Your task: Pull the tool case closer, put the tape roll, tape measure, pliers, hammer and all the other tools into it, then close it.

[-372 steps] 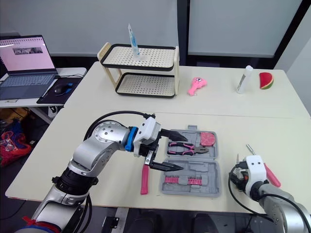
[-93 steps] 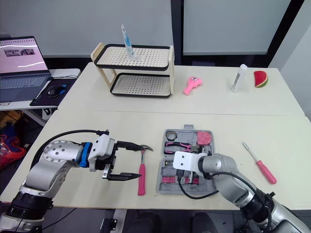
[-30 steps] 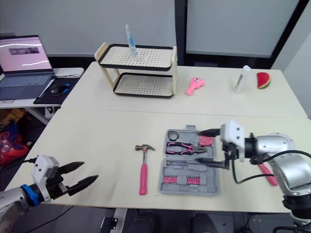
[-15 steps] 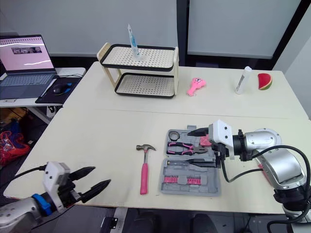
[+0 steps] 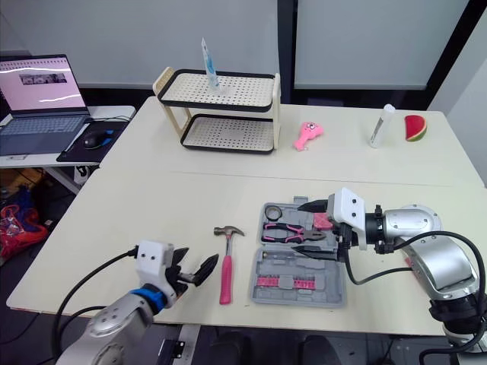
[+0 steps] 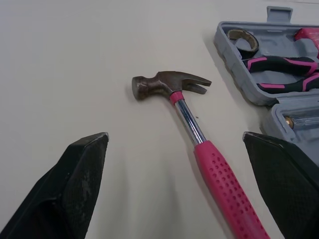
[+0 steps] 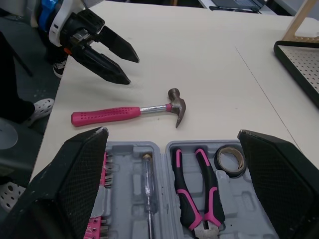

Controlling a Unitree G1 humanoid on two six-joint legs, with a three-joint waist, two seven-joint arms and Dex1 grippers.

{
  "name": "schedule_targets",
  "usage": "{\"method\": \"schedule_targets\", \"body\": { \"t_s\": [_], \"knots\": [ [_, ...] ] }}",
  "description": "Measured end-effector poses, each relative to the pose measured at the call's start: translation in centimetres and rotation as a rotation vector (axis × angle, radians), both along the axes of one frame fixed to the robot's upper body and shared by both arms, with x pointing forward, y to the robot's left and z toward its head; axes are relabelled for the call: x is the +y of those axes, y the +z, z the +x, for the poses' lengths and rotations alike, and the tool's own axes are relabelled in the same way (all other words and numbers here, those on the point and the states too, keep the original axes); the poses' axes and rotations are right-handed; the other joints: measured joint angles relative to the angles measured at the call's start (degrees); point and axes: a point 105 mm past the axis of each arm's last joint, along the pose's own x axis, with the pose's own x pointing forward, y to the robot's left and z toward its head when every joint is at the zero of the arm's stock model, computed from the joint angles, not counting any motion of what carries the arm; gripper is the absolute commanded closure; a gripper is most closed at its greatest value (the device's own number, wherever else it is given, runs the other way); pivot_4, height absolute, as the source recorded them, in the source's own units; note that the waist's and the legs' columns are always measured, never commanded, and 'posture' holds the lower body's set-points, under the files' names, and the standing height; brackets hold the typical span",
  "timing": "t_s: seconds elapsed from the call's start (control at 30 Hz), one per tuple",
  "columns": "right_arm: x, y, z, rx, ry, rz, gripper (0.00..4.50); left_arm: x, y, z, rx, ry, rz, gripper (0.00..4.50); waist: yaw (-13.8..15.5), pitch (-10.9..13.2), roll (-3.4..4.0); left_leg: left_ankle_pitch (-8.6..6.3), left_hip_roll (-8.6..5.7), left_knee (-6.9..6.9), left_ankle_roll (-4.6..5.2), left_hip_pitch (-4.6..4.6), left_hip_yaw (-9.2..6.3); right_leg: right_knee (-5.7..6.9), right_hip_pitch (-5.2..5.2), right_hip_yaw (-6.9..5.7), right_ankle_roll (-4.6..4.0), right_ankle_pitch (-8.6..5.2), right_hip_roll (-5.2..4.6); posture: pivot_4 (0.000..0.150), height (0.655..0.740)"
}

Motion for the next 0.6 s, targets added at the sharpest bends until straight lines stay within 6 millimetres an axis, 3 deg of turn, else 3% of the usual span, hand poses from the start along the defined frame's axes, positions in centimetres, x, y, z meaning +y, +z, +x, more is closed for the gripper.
{"method": "schedule_targets", "body": {
  "t_s": [0.3,0.6],
  "knots": [
    [-0.2,-0.1,0.3,-0.009,-0.02,-0.001,0.05,-2.6,-2.8,1.9,0.068,-0.018,0.043,0.0,0.02,0.0,-0.01,0.08,-0.02,0.0,-0.14,-0.01,0.04,-0.02,0.0,0.0,0.0,0.0,0.0,0.15,0.74],
    [-0.4,-0.2,0.7,-0.018,-0.049,-0.01,0.05,-3.4,-3.1,3.9,0.074,0.014,0.075,0.0,-0.01,0.01,-0.02,0.08,-0.02,0.0,-0.15,-0.02,0.05,-0.03,-0.01,0.01,0.0,0.0,-0.01,0.15,0.74]
  ]
}}
